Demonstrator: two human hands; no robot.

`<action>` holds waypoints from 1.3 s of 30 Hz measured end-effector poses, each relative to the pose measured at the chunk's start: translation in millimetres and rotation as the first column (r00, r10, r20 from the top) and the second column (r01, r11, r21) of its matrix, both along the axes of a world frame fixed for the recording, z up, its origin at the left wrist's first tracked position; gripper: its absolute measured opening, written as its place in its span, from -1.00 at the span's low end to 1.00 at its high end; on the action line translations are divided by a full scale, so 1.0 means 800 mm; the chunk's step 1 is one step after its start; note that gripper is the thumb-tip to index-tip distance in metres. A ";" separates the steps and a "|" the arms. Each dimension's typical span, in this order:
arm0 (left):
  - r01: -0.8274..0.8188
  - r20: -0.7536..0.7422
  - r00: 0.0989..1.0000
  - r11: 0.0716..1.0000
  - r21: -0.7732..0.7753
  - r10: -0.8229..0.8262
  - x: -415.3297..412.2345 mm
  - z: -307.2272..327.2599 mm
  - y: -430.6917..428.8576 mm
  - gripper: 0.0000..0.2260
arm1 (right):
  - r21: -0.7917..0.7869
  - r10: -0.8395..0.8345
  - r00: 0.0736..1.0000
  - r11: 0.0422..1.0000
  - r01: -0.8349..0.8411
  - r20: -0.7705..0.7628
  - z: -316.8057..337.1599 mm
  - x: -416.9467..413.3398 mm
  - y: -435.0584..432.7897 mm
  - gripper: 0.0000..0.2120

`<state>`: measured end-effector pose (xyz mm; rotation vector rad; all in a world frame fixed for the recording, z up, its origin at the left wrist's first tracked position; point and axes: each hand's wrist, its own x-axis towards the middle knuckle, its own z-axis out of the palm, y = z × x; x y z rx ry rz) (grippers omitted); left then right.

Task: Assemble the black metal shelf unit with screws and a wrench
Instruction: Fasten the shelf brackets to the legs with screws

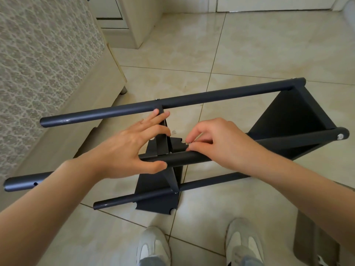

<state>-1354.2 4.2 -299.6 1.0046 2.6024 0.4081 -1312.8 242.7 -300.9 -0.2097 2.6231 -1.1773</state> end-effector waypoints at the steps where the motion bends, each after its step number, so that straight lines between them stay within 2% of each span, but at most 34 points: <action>1: -0.006 0.008 1.000 1.000 0.008 0.006 0.004 0.000 0.000 -0.49 | -0.014 0.029 0.999 0.999 -0.029 0.042 0.003 -0.004 0.003 -0.91; 3: -0.008 0.014 1.000 1.000 0.028 0.007 0.013 0.001 0.000 -0.51 | -0.061 0.079 0.991 0.996 -0.072 0.109 0.005 -0.007 0.005 -0.91; 6: -0.017 0.011 1.000 0.998 0.068 0.016 0.027 0.000 -0.002 -0.53 | -0.085 0.129 0.985 0.989 -0.119 0.116 0.002 -0.006 0.003 -0.90; 10: -0.017 -0.018 1.000 0.996 0.086 0.018 0.044 0.002 -0.002 -0.54 | -0.081 0.118 0.992 0.990 -0.114 0.045 -0.006 0.008 0.001 -0.93; 17: 0.063 -0.241 0.969 0.996 0.060 -0.047 0.095 -0.005 -0.001 -0.46 | -0.170 0.048 0.994 0.983 -0.065 -0.100 -0.022 0.077 0.011 -0.91; 24: 0.115 -0.304 0.948 0.992 0.048 -0.095 0.126 -0.011 -0.003 -0.46 | -0.151 0.038 0.990 0.987 -0.059 -0.133 -0.030 0.122 0.004 -0.89; 26: 0.127 -0.307 0.946 0.991 0.046 -0.107 0.136 -0.014 -0.006 -0.47 | -0.175 0.038 0.997 0.983 -0.049 -0.068 -0.029 0.127 0.004 -0.87; 28: 0.136 -0.296 0.948 0.989 0.050 -0.115 0.143 -0.016 -0.009 -0.46 | -0.228 0.059 0.995 0.973 -0.040 0.078 -0.027 0.122 0.003 -0.91; 30: 0.146 -0.290 0.949 0.988 0.048 -0.126 0.149 -0.017 -0.011 -0.46 | -0.306 0.120 0.957 0.951 -0.035 0.263 -0.026 0.111 0.003 -0.97; 32: 0.152 -0.286 0.949 0.987 0.048 -0.132 0.153 -0.018 -0.011 -0.46 | -0.343 0.163 0.912 0.939 -0.027 0.376 -0.030 0.098 0.002 -0.97; 36: 0.160 -0.279 0.951 0.985 0.066 -0.135 0.155 -0.021 -0.012 -0.46 | -0.339 0.250 0.851 0.936 -0.092 0.462 -0.042 0.074 -0.010 -0.94; 39: 0.163 -0.286 0.948 0.985 0.062 -0.139 0.154 -0.022 -0.013 -0.45 | -0.413 0.316 0.798 0.906 -0.093 0.513 -0.049 0.059 -0.017 -0.90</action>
